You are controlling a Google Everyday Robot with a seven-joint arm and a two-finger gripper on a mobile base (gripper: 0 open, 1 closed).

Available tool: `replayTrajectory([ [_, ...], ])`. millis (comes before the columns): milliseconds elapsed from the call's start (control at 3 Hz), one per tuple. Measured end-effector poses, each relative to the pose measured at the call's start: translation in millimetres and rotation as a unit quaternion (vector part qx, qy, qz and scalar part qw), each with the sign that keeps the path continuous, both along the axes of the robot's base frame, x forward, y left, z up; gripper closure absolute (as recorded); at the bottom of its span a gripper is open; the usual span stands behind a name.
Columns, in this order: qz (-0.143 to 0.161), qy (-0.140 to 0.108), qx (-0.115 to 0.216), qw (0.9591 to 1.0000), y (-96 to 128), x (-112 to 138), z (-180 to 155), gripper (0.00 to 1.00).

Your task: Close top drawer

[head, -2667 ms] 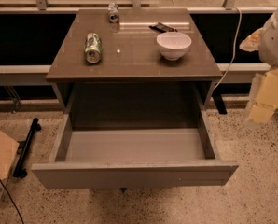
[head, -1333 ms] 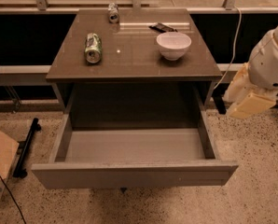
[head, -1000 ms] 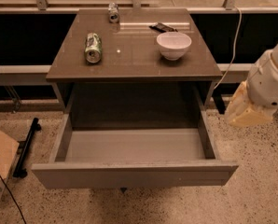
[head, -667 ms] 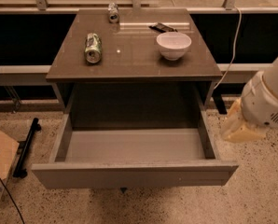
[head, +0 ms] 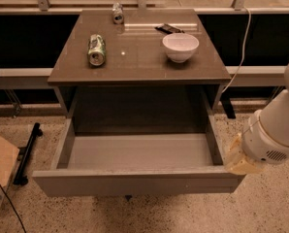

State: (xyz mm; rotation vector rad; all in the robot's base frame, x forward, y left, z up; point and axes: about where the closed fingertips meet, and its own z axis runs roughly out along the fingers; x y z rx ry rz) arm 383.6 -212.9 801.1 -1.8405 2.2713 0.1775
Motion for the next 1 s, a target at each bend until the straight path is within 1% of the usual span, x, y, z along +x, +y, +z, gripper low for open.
replayTrajectory([
  [333,0.0,0.001,0.0,1.0,0.2,-0.9,-4.1,1.0],
  [667,0.005,0.013,-0.001,0.9999,4.8,-2.9,-16.9,1.0],
  [1000,0.007,0.037,0.006,0.9993,11.3,-8.2,-45.1,1.0],
])
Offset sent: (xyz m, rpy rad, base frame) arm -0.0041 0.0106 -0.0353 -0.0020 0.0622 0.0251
